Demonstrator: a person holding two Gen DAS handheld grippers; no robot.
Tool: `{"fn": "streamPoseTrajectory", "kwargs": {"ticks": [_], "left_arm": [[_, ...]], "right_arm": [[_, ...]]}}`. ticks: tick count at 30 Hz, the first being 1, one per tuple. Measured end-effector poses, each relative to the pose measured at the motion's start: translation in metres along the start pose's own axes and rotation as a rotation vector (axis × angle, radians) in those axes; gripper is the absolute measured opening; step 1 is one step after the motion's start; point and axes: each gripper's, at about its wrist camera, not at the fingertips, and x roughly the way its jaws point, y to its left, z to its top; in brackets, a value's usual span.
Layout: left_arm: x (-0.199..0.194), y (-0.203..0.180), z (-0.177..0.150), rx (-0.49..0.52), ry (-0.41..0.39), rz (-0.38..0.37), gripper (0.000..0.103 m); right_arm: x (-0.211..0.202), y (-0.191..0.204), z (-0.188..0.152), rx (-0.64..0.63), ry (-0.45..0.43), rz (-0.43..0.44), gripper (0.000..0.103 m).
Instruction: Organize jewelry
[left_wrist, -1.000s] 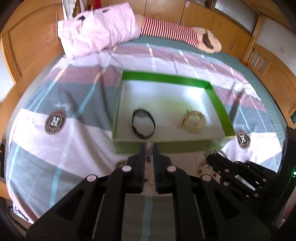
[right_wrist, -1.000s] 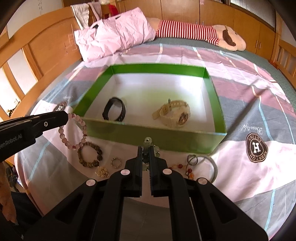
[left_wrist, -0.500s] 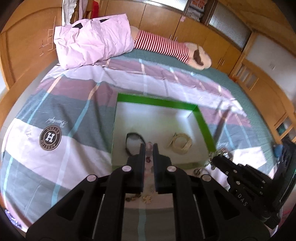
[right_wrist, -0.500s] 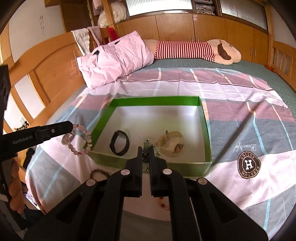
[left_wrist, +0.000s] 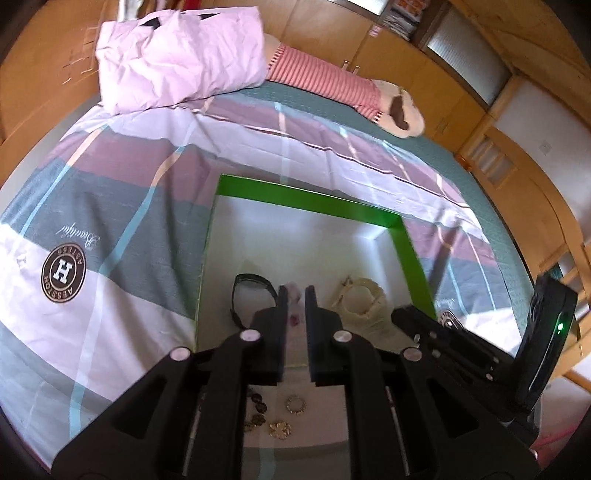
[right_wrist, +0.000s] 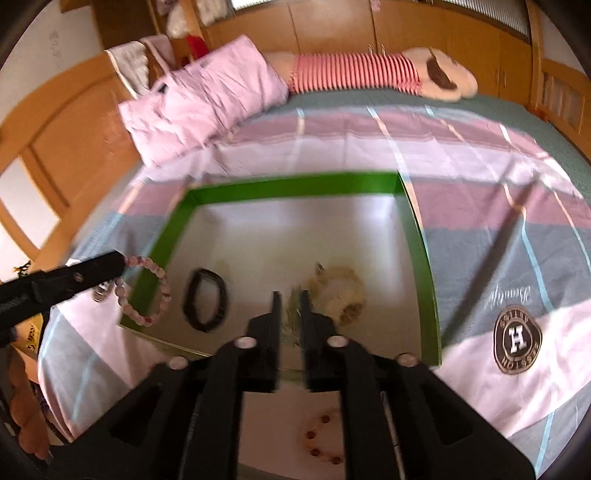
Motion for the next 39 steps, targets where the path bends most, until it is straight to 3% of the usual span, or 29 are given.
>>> {"fn": "streamPoseTrajectory", "kwargs": {"ticks": [2, 4, 7, 9, 13, 15, 17, 18, 23, 29, 33, 36, 39], "left_arm": [[-0.002, 0.002, 0.0, -0.027, 0.012, -0.022, 0.023], [-0.008, 0.002, -0.001, -0.029, 0.004, -0.037, 0.039], [-0.022, 0.0, -0.004, -0.002, -0.004, -0.04, 0.047], [-0.027, 0.0, -0.01, 0.031, 0.031, -0.016, 0.06], [-0.015, 0.015, -0.033, 0.028, 0.168, 0.114, 0.059], [0.0, 0.026, -0.043, 0.0, 0.256, 0.151, 0.054], [0.011, 0.035, -0.05, -0.02, 0.308, 0.179, 0.052], [0.015, 0.038, -0.053, -0.024, 0.324, 0.192, 0.052], [0.02, 0.032, -0.061, 0.005, 0.335, 0.222, 0.056], [0.031, 0.038, -0.066, -0.001, 0.359, 0.248, 0.057], [0.046, 0.051, -0.073, -0.034, 0.396, 0.288, 0.066], [0.061, 0.057, -0.082, -0.061, 0.436, 0.304, 0.066], [0.067, 0.054, -0.084, -0.034, 0.428, 0.334, 0.073]], "right_arm": [[-0.008, -0.006, 0.0, 0.04, -0.019, 0.042, 0.054], [-0.02, -0.007, 0.002, 0.038, -0.037, 0.064, 0.055], [-0.036, -0.01, -0.002, 0.042, -0.041, 0.101, 0.055], [-0.043, -0.014, -0.008, 0.042, 0.004, 0.12, 0.055], [-0.042, -0.019, -0.024, -0.017, 0.104, -0.019, 0.055], [-0.036, -0.026, -0.036, -0.036, 0.146, -0.087, 0.054], [-0.027, -0.034, -0.046, 0.001, 0.199, -0.069, 0.053], [-0.023, -0.035, -0.05, 0.015, 0.225, -0.039, 0.047], [-0.008, -0.011, -0.067, -0.059, 0.304, 0.013, 0.043], [0.019, 0.006, -0.084, -0.132, 0.355, -0.054, 0.043], [0.029, 0.006, -0.091, -0.14, 0.367, -0.094, 0.044], [0.03, 0.007, -0.092, -0.143, 0.358, -0.098, 0.044], [0.031, 0.009, -0.093, -0.148, 0.347, -0.108, 0.044]]}}
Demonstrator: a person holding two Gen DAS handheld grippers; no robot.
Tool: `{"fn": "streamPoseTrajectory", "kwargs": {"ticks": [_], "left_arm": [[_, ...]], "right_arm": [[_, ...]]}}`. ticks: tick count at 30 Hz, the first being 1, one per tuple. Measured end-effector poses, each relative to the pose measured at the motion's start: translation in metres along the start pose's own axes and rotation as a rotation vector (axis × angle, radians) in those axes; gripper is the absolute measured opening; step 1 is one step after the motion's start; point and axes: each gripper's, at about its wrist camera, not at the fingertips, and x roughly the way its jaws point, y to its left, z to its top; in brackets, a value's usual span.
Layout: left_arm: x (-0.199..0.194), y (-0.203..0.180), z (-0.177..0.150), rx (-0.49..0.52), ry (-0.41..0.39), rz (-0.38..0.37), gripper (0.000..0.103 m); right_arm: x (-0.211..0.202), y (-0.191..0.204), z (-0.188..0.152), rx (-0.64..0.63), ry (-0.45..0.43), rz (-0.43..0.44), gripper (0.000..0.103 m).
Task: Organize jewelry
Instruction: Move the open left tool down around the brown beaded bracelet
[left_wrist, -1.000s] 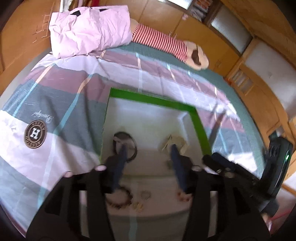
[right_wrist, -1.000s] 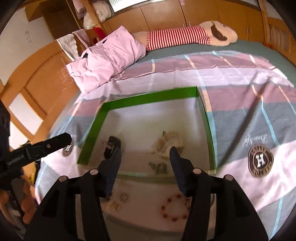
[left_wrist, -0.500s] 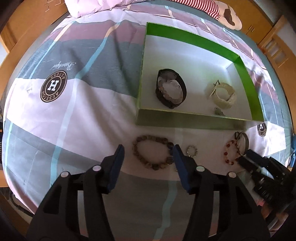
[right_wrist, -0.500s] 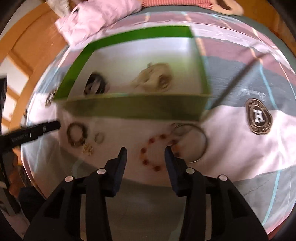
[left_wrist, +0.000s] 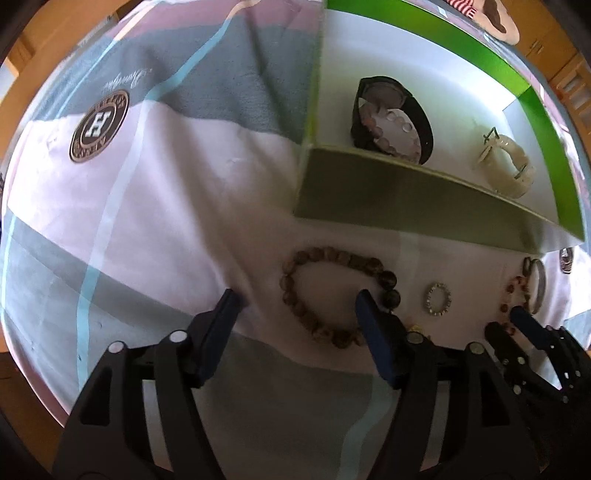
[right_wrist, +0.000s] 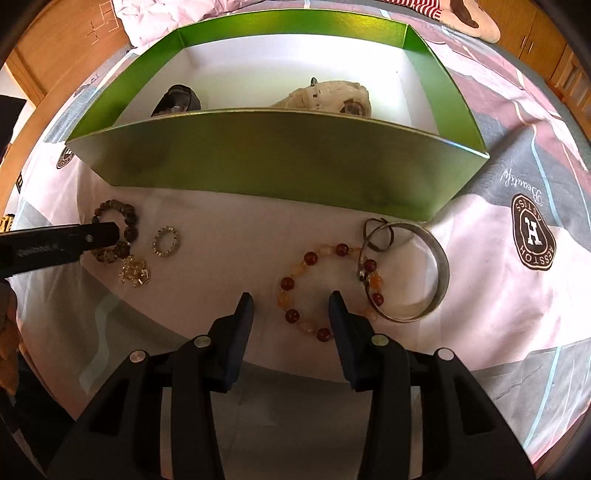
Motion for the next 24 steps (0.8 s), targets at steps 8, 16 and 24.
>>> {"fn": "streamPoseTrajectory", "kwargs": {"ticks": [8, 16, 24], "left_arm": [[0.0, -0.004, 0.003, -0.004, -0.003, 0.013, 0.076], [0.002, -0.005, 0.0, -0.002, -0.009, 0.018, 0.077], [0.005, -0.008, 0.002, 0.007, -0.014, 0.029, 0.08]], "right_arm": [[0.006, 0.014, 0.001, 0.0, -0.022, -0.021, 0.044], [0.006, 0.013, 0.0, -0.005, -0.028, -0.025, 0.044], [0.005, 0.012, -0.003, -0.01, -0.031, -0.029, 0.044]]}}
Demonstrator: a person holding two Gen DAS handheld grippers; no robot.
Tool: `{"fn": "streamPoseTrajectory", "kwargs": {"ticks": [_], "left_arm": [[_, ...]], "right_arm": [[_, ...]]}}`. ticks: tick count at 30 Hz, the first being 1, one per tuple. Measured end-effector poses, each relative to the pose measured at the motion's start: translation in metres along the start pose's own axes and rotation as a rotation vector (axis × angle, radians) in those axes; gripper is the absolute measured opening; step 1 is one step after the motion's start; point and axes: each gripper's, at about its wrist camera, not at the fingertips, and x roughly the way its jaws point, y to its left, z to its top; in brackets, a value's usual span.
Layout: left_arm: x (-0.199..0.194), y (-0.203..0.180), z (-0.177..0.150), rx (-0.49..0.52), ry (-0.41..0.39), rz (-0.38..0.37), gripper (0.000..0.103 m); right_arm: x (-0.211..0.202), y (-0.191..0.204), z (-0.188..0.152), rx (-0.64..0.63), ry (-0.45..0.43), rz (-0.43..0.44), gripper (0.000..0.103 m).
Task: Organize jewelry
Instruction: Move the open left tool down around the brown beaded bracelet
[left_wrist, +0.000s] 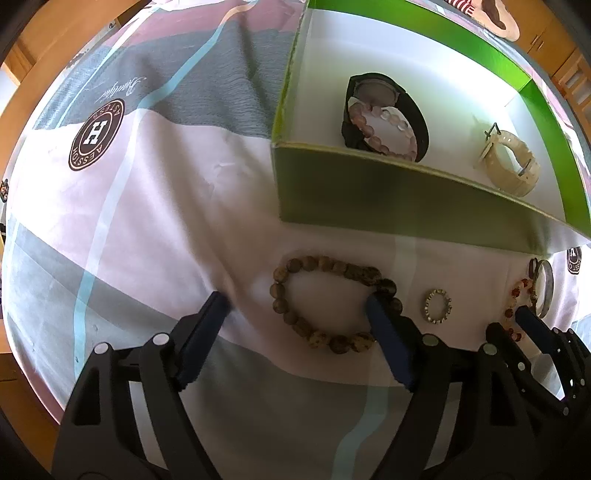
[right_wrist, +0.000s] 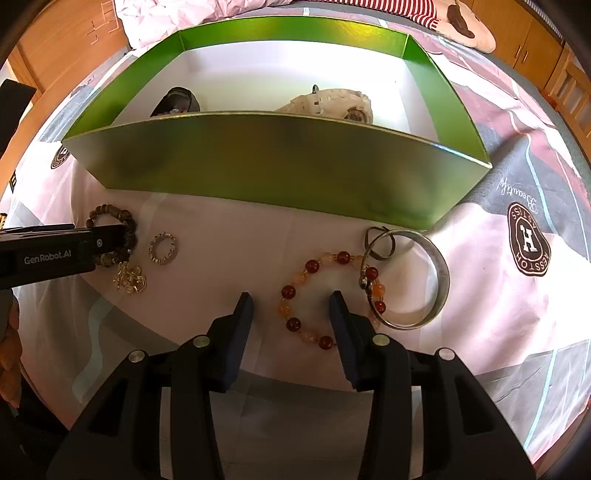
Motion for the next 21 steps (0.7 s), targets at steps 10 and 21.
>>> {"fn": "streamPoseTrajectory", "kwargs": {"ticks": [10, 21], "left_arm": [[0.0, -0.001, -0.001, 0.009, -0.01, 0.007, 0.082], [-0.01, -0.008, 0.0, 0.043, -0.063, -0.002, 0.021]], "right_arm": [[-0.001, 0.001, -0.002, 0.002, -0.008, -0.005, 0.044], [-0.003, 0.013, -0.003, -0.059, -0.028, -0.007, 0.023]]}}
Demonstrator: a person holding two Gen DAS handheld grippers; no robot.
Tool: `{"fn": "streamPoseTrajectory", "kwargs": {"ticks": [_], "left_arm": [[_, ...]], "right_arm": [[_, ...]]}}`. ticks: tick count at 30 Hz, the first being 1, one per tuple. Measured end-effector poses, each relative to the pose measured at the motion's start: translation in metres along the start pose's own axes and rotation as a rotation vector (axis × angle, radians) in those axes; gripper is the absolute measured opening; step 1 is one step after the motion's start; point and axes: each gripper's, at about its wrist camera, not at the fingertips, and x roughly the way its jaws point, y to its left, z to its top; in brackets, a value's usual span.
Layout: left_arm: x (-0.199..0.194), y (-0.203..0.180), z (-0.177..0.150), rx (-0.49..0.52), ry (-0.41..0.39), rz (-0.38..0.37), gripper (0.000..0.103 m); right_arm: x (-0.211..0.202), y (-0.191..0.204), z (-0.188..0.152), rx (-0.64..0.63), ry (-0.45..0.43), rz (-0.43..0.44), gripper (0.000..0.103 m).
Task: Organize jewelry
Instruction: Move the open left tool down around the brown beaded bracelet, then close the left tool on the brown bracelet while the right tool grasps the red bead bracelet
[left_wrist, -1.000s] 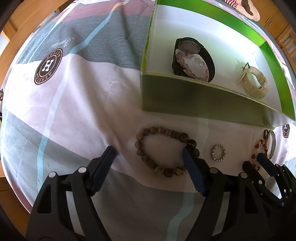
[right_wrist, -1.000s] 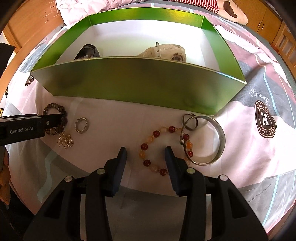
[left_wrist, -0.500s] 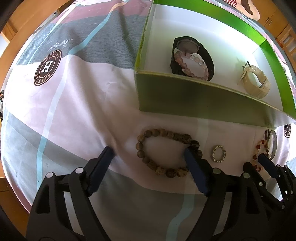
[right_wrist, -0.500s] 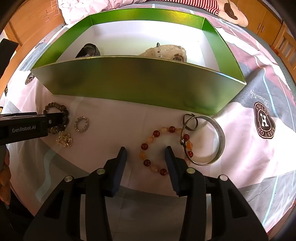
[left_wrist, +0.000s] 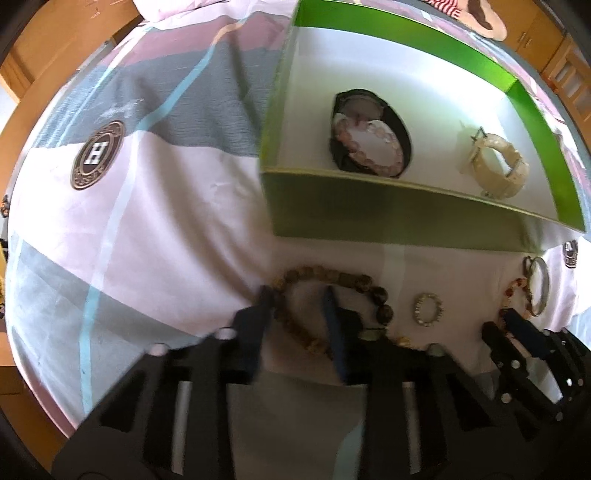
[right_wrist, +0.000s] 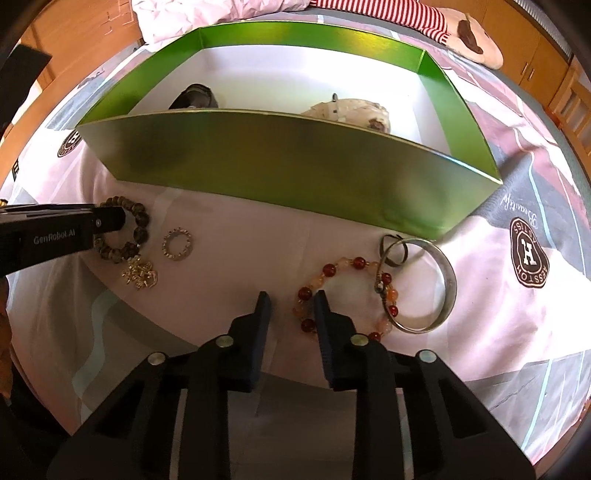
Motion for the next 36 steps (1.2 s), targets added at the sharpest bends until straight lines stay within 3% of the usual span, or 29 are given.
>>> {"fn": "streamPoseTrajectory", "kwargs": {"ticks": [1, 3, 6, 11, 22, 25, 28, 31, 35, 36], "left_arm": [[-0.001, -0.002, 0.0, 0.006, -0.002, -0.002, 0.014], [-0.001, -0.006, 0.0, 0.016, -0.003, -0.008, 0.008], [-0.004, -0.009, 0.0, 0.007, -0.008, -0.017, 0.008], [-0.022, -0.011, 0.002, -0.01, -0.041, -0.058, 0.008], [-0.091, 0.017, 0.017, -0.037, -0.177, -0.198, 0.008], [-0.095, 0.024, 0.012, -0.039, -0.19, -0.203, 0.008], [-0.089, 0.021, 0.012, -0.034, -0.168, -0.193, 0.008], [-0.082, 0.019, 0.009, -0.024, -0.158, -0.2, 0.008], [-0.082, 0.014, 0.007, -0.009, -0.159, -0.205, 0.008], [-0.082, 0.013, 0.006, -0.004, -0.159, -0.204, 0.008]], "right_arm": [[0.0, 0.0, 0.0, -0.001, -0.001, 0.002, 0.023], [0.0, -0.001, 0.0, 0.004, -0.005, 0.011, 0.018], [-0.001, -0.003, 0.004, 0.015, -0.017, 0.028, 0.011], [-0.014, -0.008, 0.011, 0.033, -0.067, 0.045, 0.01], [-0.074, -0.008, 0.022, 0.004, -0.297, 0.106, 0.005], [-0.066, -0.011, 0.022, 0.017, -0.244, 0.088, 0.005], [-0.042, -0.026, 0.021, 0.103, -0.125, 0.142, 0.006], [-0.028, -0.021, 0.017, 0.084, -0.087, 0.11, 0.014], [-0.021, -0.002, 0.012, 0.009, -0.059, 0.108, 0.036], [-0.016, 0.003, 0.011, -0.012, -0.043, 0.098, 0.036]]}}
